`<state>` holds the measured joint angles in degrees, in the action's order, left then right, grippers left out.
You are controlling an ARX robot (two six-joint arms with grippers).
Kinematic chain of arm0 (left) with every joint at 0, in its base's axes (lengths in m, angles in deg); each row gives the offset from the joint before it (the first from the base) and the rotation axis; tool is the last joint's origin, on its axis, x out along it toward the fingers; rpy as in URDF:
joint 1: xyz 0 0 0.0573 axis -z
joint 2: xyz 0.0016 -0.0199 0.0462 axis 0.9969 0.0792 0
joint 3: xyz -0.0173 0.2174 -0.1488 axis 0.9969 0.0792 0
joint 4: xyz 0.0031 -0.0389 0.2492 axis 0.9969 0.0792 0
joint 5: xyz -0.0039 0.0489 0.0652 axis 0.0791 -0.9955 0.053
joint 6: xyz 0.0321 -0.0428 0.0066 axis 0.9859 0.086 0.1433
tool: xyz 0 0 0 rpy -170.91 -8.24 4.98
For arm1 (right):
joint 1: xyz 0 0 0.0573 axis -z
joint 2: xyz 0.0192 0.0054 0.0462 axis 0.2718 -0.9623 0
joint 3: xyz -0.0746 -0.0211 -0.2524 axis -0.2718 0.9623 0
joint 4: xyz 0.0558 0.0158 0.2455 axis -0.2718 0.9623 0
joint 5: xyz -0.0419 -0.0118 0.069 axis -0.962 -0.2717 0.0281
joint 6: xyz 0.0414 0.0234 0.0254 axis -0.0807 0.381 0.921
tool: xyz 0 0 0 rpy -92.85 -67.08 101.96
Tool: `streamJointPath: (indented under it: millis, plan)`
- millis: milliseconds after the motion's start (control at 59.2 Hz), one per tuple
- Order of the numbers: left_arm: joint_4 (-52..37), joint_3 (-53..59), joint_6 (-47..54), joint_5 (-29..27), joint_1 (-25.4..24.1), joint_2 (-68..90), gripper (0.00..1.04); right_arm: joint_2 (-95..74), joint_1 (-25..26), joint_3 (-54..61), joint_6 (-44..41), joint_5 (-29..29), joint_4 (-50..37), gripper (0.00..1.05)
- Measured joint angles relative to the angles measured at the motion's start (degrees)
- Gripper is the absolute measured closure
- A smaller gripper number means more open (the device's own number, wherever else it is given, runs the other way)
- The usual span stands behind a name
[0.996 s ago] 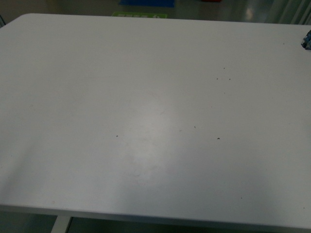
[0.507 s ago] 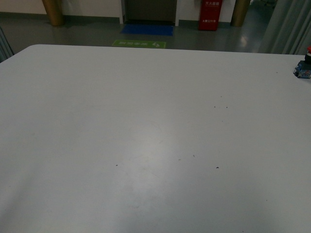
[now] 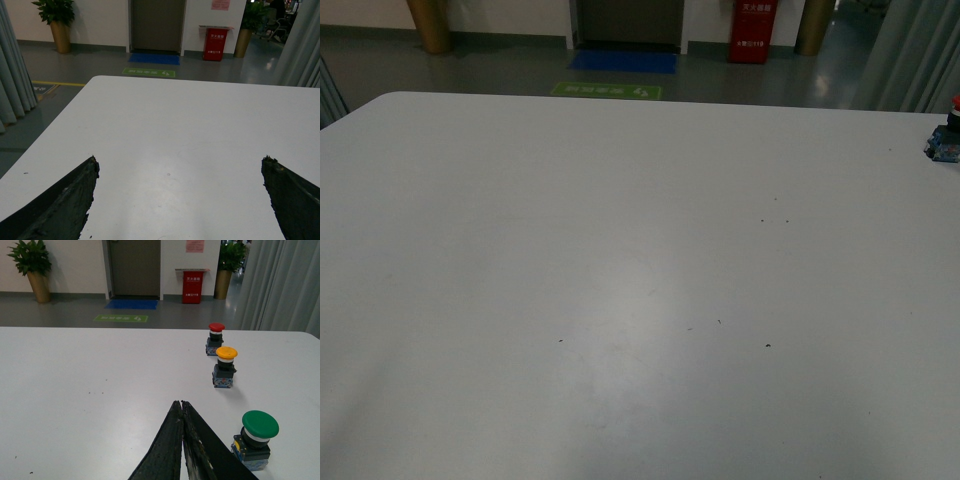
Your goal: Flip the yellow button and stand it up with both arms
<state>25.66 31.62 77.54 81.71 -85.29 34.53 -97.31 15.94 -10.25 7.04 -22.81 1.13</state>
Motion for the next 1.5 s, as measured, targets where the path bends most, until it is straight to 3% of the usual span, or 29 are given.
streamJointPath:
  millis: [777, 878, 1081, 1250, 1351, 1503]
  plan:
    - [0.00, 0.00, 0.00, 0.00, 0.00, 0.00, 0.07, 14.69, 0.00, 0.00, 0.00, 0.00, 14.47, 1.01]
    - [0.00, 0.00, 0.00, 0.00, 0.00, 0.00, 0.07, 21.86, 0.00, -0.02, -0.02, 0.00, 23.63, 1.01]
    - [0.00, 0.00, 0.00, 0.00, -0.02, 0.00, 0.07, 24.06, 0.00, -0.02, -0.09, 0.02, 24.24, 1.01]
    - [0.00, 0.00, 0.00, 0.00, -0.02, -0.02, 0.07, 24.09, 0.00, -0.02, -0.04, 0.00, 24.24, 0.65]
    - [0.00, 0.00, 0.00, 0.00, -0.02, -0.02, 0.07, 24.09, 0.00, -0.02, -0.04, 0.02, 24.24, 0.50]
    - [0.00, 0.00, 0.00, 0.00, 0.00, -0.02, 0.07, 24.13, 0.00, -0.02, -0.04, 0.00, 24.28, 0.15]
